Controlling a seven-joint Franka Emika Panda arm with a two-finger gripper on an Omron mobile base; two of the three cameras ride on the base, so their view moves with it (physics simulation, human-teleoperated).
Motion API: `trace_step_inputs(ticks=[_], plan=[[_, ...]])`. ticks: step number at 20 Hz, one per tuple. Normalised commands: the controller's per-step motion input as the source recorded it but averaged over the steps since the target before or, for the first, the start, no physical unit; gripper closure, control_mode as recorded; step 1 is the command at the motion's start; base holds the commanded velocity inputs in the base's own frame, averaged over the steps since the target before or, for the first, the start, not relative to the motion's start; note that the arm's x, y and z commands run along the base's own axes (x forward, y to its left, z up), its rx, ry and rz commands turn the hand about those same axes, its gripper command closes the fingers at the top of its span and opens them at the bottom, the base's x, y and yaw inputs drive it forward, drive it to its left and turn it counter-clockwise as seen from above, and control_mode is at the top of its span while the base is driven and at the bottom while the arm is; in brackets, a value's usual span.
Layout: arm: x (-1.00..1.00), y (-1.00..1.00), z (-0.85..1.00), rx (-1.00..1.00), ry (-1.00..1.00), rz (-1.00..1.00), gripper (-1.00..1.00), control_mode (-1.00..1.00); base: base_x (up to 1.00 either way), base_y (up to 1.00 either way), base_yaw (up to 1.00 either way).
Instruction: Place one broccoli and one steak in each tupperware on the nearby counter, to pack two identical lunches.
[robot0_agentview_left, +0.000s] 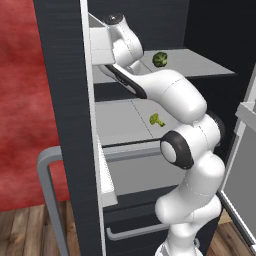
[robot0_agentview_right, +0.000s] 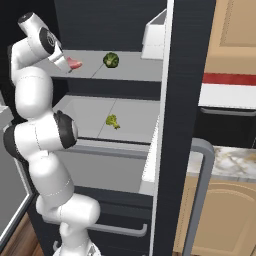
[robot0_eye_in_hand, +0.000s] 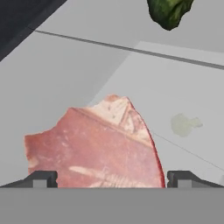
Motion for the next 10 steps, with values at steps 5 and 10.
trace_step_inputs(ticks=[5,10], plan=[[-0.18,0.00,0.00,0.00,0.03,-0.11,-1.00,-1.00,0.00,0.00,0.00],[-0.10,0.09,0.00,0.00,0.05,-0.11,-1.00,-1.00,0.00,0.00,0.00]])
